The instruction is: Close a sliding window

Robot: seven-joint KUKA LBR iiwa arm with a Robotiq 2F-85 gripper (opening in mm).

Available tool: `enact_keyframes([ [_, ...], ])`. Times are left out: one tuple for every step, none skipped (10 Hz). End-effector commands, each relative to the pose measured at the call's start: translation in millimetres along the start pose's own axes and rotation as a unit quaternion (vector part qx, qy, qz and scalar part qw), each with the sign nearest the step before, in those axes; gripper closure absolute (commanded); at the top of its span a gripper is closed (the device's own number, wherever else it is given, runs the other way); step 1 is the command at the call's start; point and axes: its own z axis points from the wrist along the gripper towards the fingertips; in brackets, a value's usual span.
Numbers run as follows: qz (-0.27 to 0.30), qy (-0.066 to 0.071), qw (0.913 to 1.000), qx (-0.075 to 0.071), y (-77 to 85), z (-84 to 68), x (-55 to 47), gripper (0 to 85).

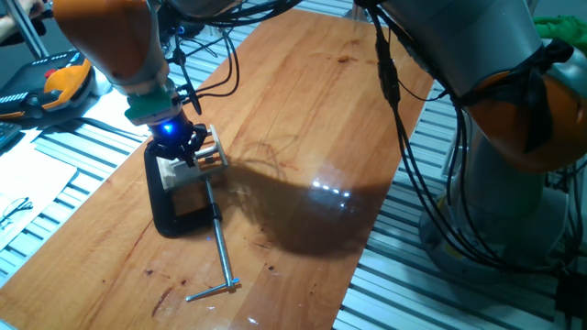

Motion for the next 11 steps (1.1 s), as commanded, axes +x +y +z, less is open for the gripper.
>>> enact_keyframes([
  [-0.003, 0.002, 1.0, 0.0, 0.2, 0.6, 0.1, 85.0],
  [-0.008, 0.008, 0.9999, -0.002, 1.0, 2.3, 0.2, 85.0],
  [-0.008, 0.011, 0.9999, -0.005, 1.3, 5.3, 0.2, 85.0],
  [-0.008, 0.011, 0.9999, -0.003, 0.7, 6.6, -0.4, 85.0],
  [-0.008, 0.011, 0.9999, -0.003, 0.6, 7.7, -0.7, 85.0],
  [-0.008, 0.013, 0.9999, -0.006, 0.8, 8.6, -0.8, 85.0],
  [-0.01, 0.015, 0.9998, -0.007, 1.1, 8.6, -0.7, 85.0],
  [-0.014, 0.017, 0.9997, -0.009, 1.4, 9.7, -0.9, 85.0],
  [-0.016, 0.018, 0.9997, -0.011, 2.1, 11.7, -1.1, 85.0],
  [-0.018, 0.016, 0.9996, -0.015, 2.7, 13.3, -1.1, 85.0],
  [-0.023, 0.015, 0.9995, -0.016, 3.1, 13.5, -1.1, 85.0],
])
